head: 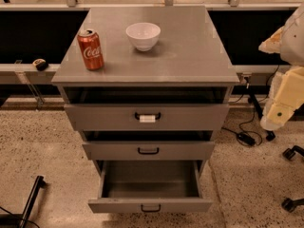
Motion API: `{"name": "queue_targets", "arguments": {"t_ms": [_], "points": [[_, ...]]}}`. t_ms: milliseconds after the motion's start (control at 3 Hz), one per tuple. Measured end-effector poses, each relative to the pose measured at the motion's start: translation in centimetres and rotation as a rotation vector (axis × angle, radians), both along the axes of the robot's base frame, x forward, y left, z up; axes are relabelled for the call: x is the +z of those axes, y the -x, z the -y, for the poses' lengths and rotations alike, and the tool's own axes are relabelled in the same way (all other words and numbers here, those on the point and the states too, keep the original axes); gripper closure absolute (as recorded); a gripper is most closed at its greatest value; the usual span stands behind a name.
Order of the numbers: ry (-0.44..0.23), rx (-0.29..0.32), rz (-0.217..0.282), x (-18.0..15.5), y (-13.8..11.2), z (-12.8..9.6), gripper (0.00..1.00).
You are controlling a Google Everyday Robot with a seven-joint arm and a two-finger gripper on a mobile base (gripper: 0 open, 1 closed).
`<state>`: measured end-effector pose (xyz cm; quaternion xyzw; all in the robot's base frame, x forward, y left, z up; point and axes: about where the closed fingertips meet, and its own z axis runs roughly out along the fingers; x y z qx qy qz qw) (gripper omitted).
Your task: Close bottom drawer
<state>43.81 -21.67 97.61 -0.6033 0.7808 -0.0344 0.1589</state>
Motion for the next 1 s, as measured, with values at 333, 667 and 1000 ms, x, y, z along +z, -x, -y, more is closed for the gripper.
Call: {"name": "queue_targets", "arguments": {"t_ms": [333, 667, 1000], "points": [[0.000, -0.010, 0.018, -0.6, 0.0, 0.1, 0.00], [-0.074, 0.031, 0.003, -5.2, 1.2, -1.5, 0.00], [-0.064, 0.027, 0.003, -4.9, 1.2, -1.5, 0.00]]}}
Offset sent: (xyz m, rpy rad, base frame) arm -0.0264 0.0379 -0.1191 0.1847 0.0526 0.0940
